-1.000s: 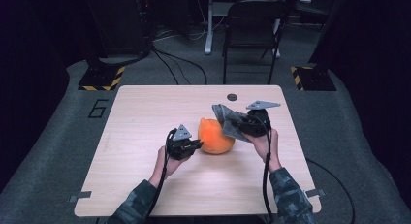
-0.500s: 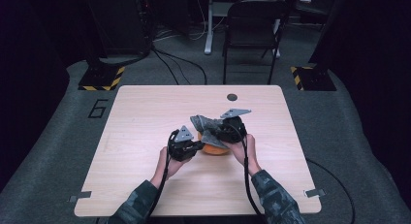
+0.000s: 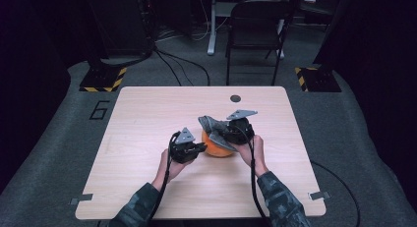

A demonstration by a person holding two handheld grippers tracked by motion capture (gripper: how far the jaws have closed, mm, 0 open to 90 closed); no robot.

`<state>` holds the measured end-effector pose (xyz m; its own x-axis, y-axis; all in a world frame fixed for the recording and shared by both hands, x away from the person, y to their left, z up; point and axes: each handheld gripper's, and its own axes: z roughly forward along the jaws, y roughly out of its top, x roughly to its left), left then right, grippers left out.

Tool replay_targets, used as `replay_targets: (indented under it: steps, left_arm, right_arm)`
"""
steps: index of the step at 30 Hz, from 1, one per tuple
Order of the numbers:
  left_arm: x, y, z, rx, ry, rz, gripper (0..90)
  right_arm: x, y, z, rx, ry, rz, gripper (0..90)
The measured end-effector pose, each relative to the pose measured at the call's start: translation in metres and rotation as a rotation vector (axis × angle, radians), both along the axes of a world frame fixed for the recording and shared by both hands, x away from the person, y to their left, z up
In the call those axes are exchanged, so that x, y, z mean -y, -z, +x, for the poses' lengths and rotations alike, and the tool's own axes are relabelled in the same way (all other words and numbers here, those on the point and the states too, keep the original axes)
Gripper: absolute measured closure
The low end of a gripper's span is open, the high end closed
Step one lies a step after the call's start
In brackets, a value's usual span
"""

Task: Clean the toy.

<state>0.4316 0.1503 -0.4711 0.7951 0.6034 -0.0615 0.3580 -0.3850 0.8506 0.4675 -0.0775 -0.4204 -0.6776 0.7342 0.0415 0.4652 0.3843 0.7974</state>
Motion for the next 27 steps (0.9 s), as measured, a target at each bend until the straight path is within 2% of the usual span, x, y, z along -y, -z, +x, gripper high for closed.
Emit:
replay_targets:
  steps: [5, 9, 21, 25, 27]
  left_arm:
    - [0.0, 0.001, -0.001, 0.009, -0.004, -0.004, 83.8]
    - [0.0, 0.002, -0.001, 0.011, -0.005, -0.01, 83.8]
    - [0.0, 0.001, -0.001, 0.007, -0.002, -0.014, 83.3]
    - [-0.001, 0.001, 0.0, -0.004, 0.002, -0.011, 83.2]
    - [0.0, 0.001, 0.0, 0.005, -0.001, -0.012, 83.1]
  right_arm:
    - [0.013, -0.001, 0.0, 0.005, 0.031, -0.009, 73.9]
    - [0.025, 0.002, 0.003, -0.01, 0.057, -0.005, 73.7]
    - [0.047, 0.01, 0.01, -0.064, 0.088, -0.007, 73.1]
    - [0.057, 0.016, 0.015, -0.096, 0.115, -0.004, 73.1]
    - [0.062, 0.019, 0.017, -0.108, 0.126, -0.014, 73.1]
